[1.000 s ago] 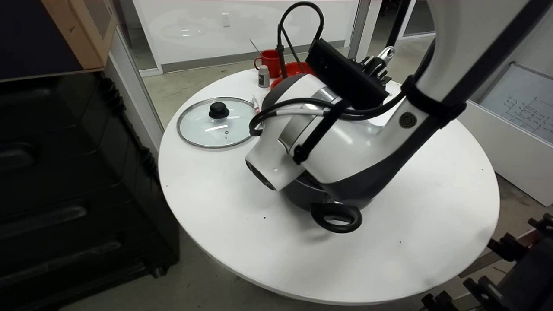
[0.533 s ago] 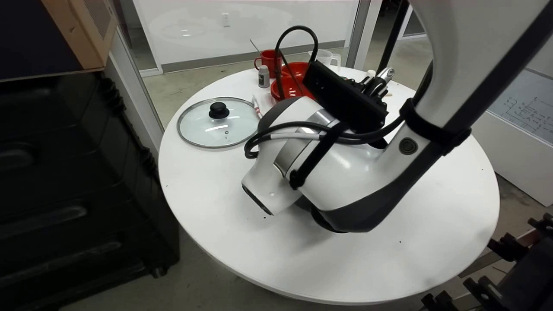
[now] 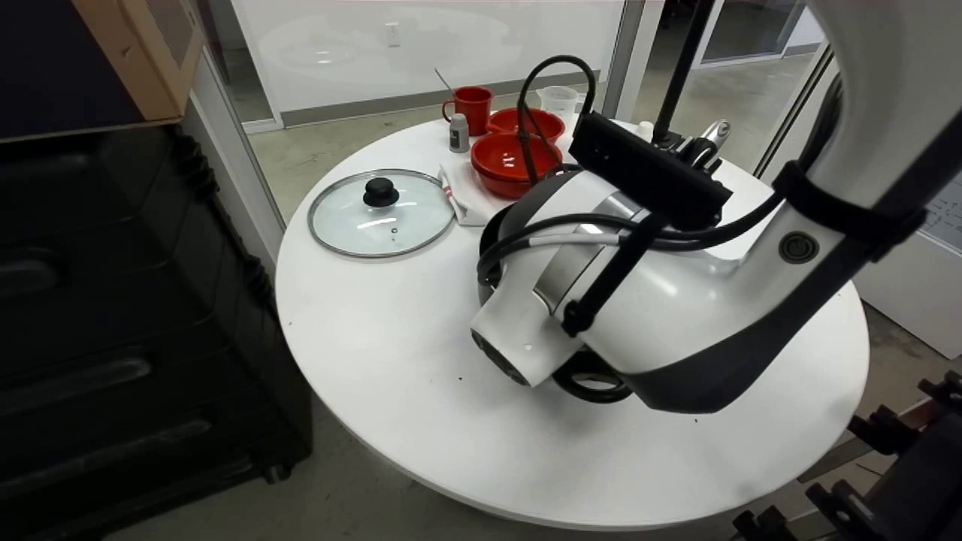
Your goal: Use the black ladle to stir the contents in the black pot
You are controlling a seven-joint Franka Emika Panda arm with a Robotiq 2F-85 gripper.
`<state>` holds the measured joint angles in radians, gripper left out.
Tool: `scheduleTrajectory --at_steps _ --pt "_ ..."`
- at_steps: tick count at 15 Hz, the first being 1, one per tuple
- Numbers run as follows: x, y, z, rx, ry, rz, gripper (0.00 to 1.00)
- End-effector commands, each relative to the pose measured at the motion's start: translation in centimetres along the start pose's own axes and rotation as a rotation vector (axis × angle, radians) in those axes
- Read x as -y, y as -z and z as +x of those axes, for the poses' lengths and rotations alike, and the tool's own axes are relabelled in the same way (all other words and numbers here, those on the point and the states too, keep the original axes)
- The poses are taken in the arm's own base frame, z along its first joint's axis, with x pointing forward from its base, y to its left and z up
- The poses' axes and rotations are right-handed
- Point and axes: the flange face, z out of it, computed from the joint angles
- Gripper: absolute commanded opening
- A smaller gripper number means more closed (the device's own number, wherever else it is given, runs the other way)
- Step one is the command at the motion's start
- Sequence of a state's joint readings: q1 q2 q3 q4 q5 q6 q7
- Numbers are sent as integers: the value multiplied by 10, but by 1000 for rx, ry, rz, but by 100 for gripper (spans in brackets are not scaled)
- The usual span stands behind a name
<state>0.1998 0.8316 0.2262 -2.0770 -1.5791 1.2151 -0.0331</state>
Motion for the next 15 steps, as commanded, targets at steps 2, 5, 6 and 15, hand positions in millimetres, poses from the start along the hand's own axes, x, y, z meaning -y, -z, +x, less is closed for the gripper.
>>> scheduleTrajectory --at_steps 2,5,6,15 --pt "3 -43 -4 13 59 76 8" --pt "-6 -64 -2 13 62 130 8" --pt "-11 -69 -2 9 53 145 8" --pt "-83 -44 3 -13 -110 279 8"
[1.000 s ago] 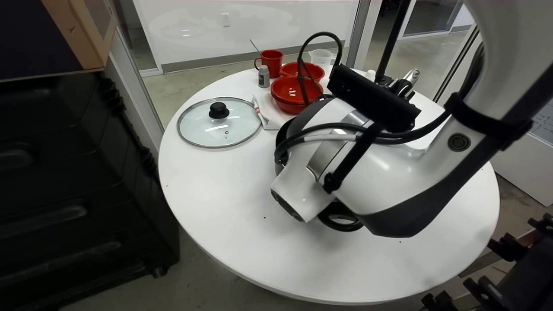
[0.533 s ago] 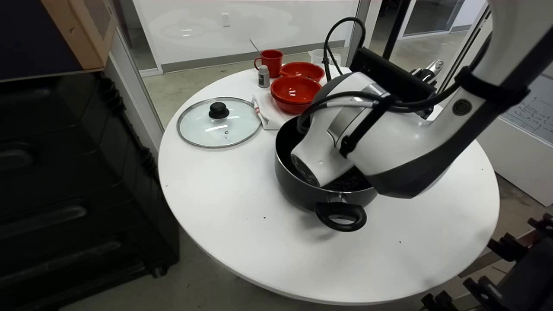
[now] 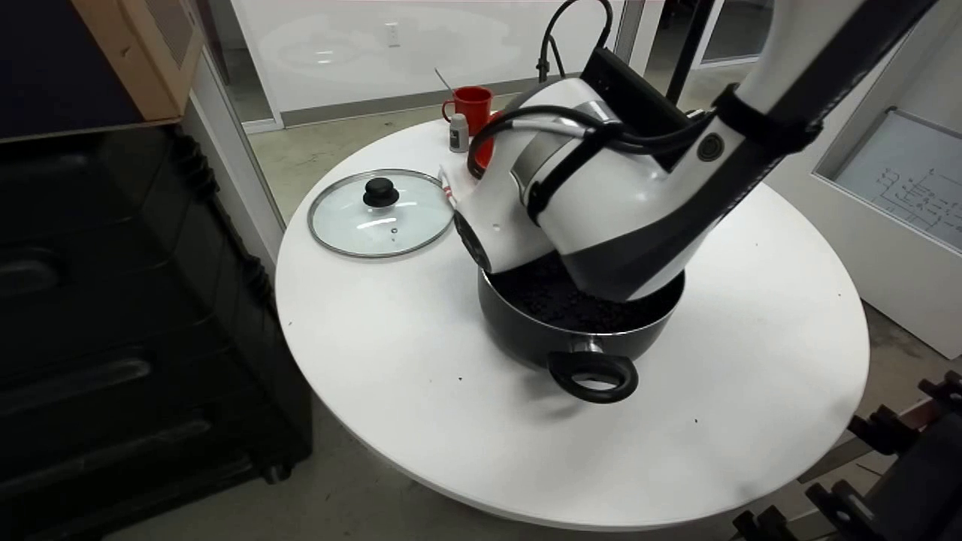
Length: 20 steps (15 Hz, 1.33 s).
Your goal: Use the black ladle to stir the contents in the black pot
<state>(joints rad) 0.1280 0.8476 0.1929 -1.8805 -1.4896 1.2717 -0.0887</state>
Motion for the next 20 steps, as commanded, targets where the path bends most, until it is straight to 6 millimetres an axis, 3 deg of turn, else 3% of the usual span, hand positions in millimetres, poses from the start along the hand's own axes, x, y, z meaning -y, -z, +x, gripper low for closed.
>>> scheduleTrajectory --at_steps 1,5,8,11,16,20 --pt "-28 24 8 8 -57 61 8" --pt "-36 52 18 7 -84 81 8" --pt "-19 69 25 8 -52 49 8" --pt "11 71 27 11 12 -14 8" --pt "41 33 14 36 100 -60 8" --pt "37 -16 12 71 111 -14 8"
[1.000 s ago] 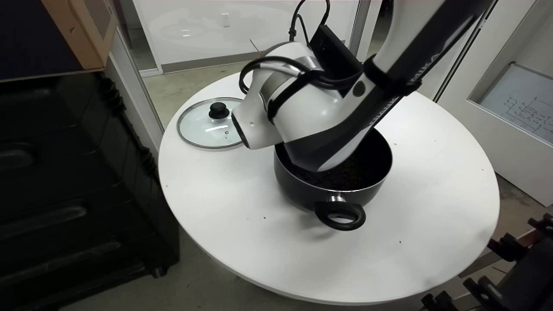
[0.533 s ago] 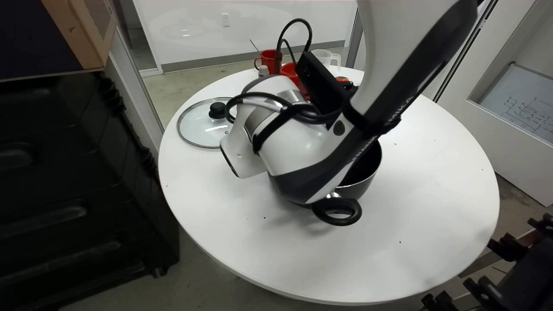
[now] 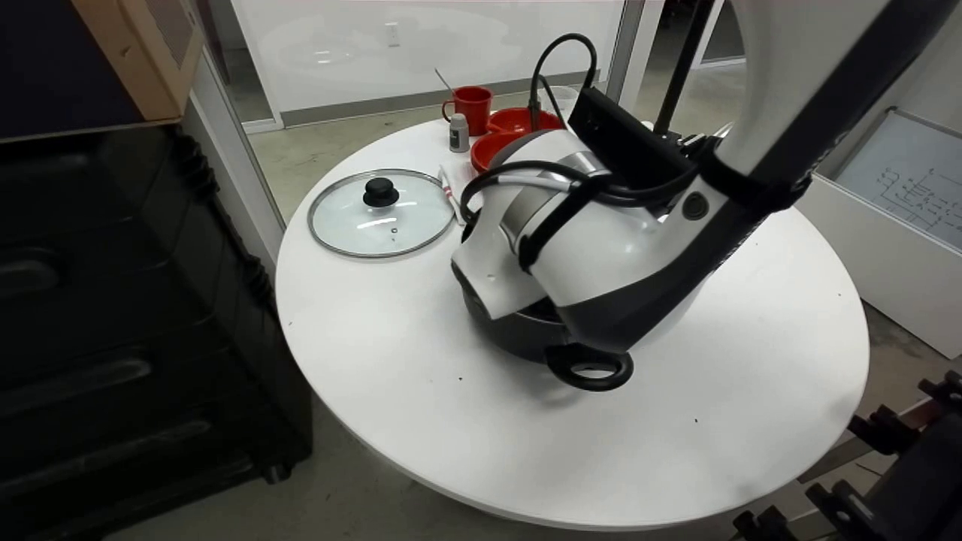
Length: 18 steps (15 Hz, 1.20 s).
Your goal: Use the black ladle to stir the contents in the black pot
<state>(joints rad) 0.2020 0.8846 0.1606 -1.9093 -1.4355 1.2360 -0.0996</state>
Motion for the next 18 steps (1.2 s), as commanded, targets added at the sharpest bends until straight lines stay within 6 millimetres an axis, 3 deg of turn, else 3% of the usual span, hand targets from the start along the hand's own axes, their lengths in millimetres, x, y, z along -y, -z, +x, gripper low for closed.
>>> scheduleTrajectory --at_steps 1,4,6,12,18 --pt "-1 -45 3 32 23 18 8" --pt "-18 -63 3 40 -18 57 8" --pt "-32 -60 -1 27 -52 80 8" --pt "-65 -22 -12 -54 -127 112 8" --pt "-74 18 -15 -93 -174 82 8"
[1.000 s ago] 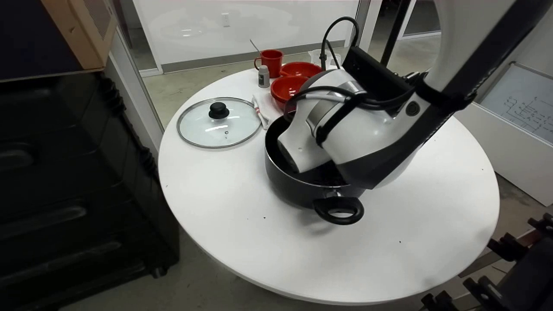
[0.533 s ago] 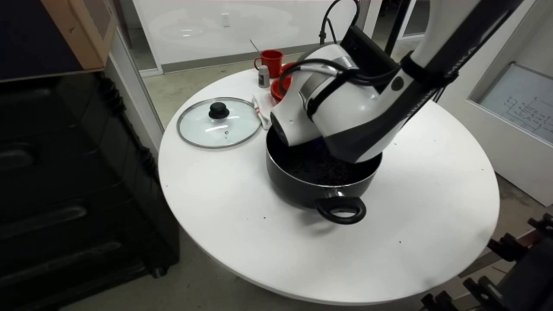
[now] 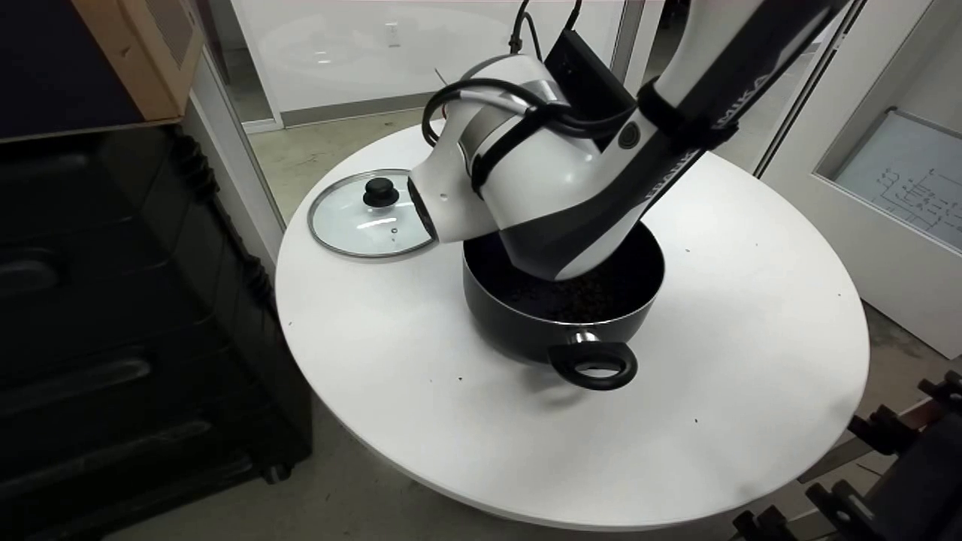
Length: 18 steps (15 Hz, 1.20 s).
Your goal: Use the black ladle to stir the contents in the black pot
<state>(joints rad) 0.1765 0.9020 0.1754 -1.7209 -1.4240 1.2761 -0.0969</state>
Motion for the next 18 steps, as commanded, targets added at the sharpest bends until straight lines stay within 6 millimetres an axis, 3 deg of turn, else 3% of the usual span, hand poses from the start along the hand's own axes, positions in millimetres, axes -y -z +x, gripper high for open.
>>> scheduleTrajectory --at_steps 1,9,15,18 --pt "-1 22 2 -22 -23 -3 8" --pt "12 31 -22 38 -327 -222 8" --pt "26 23 -45 64 -597 -349 8" --pt "27 15 -58 129 -605 -351 8"
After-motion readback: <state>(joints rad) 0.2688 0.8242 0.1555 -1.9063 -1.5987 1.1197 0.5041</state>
